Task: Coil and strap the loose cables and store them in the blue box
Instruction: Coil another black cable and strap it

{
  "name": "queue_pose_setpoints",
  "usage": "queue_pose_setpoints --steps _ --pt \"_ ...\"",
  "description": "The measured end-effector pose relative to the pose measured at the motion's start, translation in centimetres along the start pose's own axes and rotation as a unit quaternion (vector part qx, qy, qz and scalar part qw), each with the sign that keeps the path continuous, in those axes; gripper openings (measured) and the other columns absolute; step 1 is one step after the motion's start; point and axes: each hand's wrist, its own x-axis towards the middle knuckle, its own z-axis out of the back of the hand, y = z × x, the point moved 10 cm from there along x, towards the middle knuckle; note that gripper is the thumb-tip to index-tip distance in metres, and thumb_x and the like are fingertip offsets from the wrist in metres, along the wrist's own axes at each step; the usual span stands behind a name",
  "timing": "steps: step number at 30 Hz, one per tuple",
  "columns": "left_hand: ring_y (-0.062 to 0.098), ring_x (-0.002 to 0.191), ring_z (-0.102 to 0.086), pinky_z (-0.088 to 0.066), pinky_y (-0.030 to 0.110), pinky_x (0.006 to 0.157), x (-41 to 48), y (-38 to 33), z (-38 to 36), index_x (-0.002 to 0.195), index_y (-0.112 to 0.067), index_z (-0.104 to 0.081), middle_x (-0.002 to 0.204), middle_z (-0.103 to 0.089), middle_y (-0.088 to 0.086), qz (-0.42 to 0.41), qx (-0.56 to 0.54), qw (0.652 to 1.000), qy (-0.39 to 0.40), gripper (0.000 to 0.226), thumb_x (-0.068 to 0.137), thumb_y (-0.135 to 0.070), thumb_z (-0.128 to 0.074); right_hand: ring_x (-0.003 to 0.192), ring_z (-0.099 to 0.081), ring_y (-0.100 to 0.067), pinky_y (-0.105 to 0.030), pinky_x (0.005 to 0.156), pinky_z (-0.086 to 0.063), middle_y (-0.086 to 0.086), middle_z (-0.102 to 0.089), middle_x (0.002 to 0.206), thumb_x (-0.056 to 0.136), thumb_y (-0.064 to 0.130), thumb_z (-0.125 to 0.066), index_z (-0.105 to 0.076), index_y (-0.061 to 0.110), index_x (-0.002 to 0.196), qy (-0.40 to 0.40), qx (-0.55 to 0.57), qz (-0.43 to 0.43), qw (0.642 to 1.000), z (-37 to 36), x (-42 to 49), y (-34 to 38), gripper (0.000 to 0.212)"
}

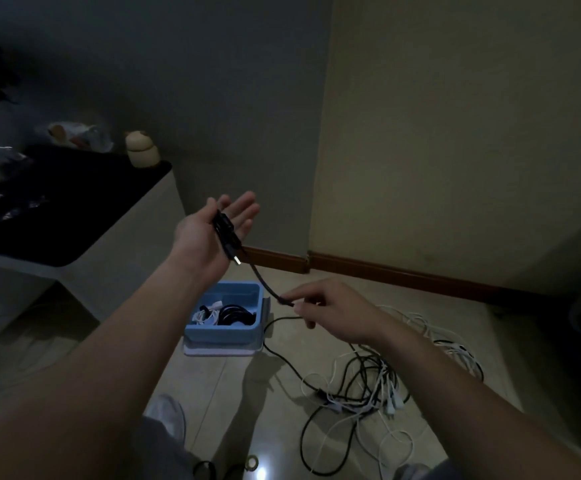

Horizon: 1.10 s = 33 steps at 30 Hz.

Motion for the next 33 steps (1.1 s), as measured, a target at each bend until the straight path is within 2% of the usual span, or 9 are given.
queue_pose_setpoints --steps 3,6,9,13,16,19,24,30,33 --pt "0.024 0.104 -0.072 -0.059 0.032 0.088 0.1 0.2 -0.4 0.119 -0.011 -0.048 0.108 -0.075 0.013 -0.024 0.106 0.994 0.011 0.029 0.11 -0.028 -0.027 0.067 -0.059 0.0 -0.024 0.067 -0.044 0.017 -0.066 0.066 0.099 0.021 -0.056 -0.072 0.029 0.122 0.008 0.048 0.007 0.999 0.1 -0.3 1.3 0.028" --pt "0.023 0.102 -0.073 -0.06 0.03 0.083 0.1 1.0 -1.0 0.118 -0.01 -0.049 0.103 -0.077 0.011 -0.04 0.211 0.976 0.024 0.025 0.11 -0.025 -0.03 0.058 -0.055 0.003 -0.013 0.059 -0.04 0.015 -0.065 0.061 0.097 0.012 -0.057 -0.073 0.02 0.121 0.005 0.097 0.02 0.995 0.4 -0.5 2.5 0.03" --pt "0.019 0.1 -0.073 -0.056 0.023 0.079 -0.3 2.5 -2.5 0.114 -0.01 -0.052 0.101 -0.077 0.006 -0.066 0.363 0.926 0.077 0.025 0.11 -0.024 -0.031 0.056 -0.054 0.006 -0.008 0.054 -0.039 0.021 -0.064 0.06 0.096 0.005 -0.058 -0.071 0.011 0.122 0.005 0.126 0.037 0.991 0.9 -0.7 3.3 0.03" --pt "0.025 0.089 -0.072 -0.056 0.028 0.078 -0.9 5.5 -3.5 0.103 -0.008 -0.054 0.096 -0.076 0.012 -0.025 0.463 0.877 0.129 0.026 0.11 -0.021 -0.032 0.059 -0.056 0.01 -0.006 0.054 -0.039 0.031 -0.063 0.064 0.097 -0.002 -0.056 -0.072 0.012 0.112 -0.033 0.159 0.078 0.984 2.9 -1.2 4.1 0.026" --pt "0.025 0.078 -0.067 -0.051 0.036 0.077 -1.8 7.0 -3.9 0.099 -0.004 -0.061 0.083 -0.072 0.012 0.02 0.53 0.831 0.169 0.036 0.11 -0.021 -0.031 0.058 -0.057 0.007 -0.007 0.054 -0.042 0.021 -0.065 0.061 0.096 0.002 -0.062 -0.073 0.012 0.102 -0.104 0.172 0.079 0.976 5.1 -1.6 3.5 0.017" --pt "0.02 0.054 -0.059 -0.044 0.033 0.061 -3.4 8.8 -4.6 0.1 -0.001 -0.059 0.068 -0.068 0.011 0.09 0.523 0.821 0.211 0.043 0.11 -0.025 -0.026 0.057 -0.058 0.005 -0.008 0.056 -0.043 0.016 -0.066 0.06 0.09 0.008 -0.072 -0.073 0.016 0.084 -0.179 0.158 0.087 0.967 7.1 -1.9 3.2 0.01" --pt "0.014 0.038 -0.033 -0.029 0.026 0.045 -5.0 10.4 -5.9 0.096 0.0 -0.055 0.053 -0.045 0.007 0.166 0.427 0.853 0.251 0.062 0.107 -0.047 -0.016 0.049 -0.041 0.001 -0.012 0.048 -0.033 0.018 -0.048 0.05 0.068 0.032 -0.091 -0.056 0.027 0.059 -0.325 0.139 0.055 0.934 10.7 -2.7 0.4 0.036" --pt "0.005 0.034 -0.02 -0.012 0.02 0.038 -6.2 10.9 -7.2 0.077 -0.014 -0.051 0.045 -0.029 -0.007 0.263 0.262 0.887 0.273 0.035 0.101 -0.035 -0.037 0.051 -0.04 0.001 -0.014 0.051 -0.034 0.016 -0.046 0.054 0.086 0.044 -0.074 -0.056 0.011 0.066 -0.318 0.143 0.03 0.937 10.3 -1.9 -1.3 0.043" --pt "0.007 0.037 -0.012 -0.007 0.021 0.043 -6.3 10.0 -7.5 0.071 -0.018 -0.05 0.044 -0.029 -0.01 0.277 0.16 0.911 0.261 0.033 0.098 -0.035 -0.041 0.048 -0.032 -0.003 -0.018 0.048 -0.029 0.011 -0.036 0.056 0.093 0.053 -0.062 -0.049 0.019 0.064 -0.245 0.164 -0.02 0.955 9.0 -1.2 -2.6 0.046"
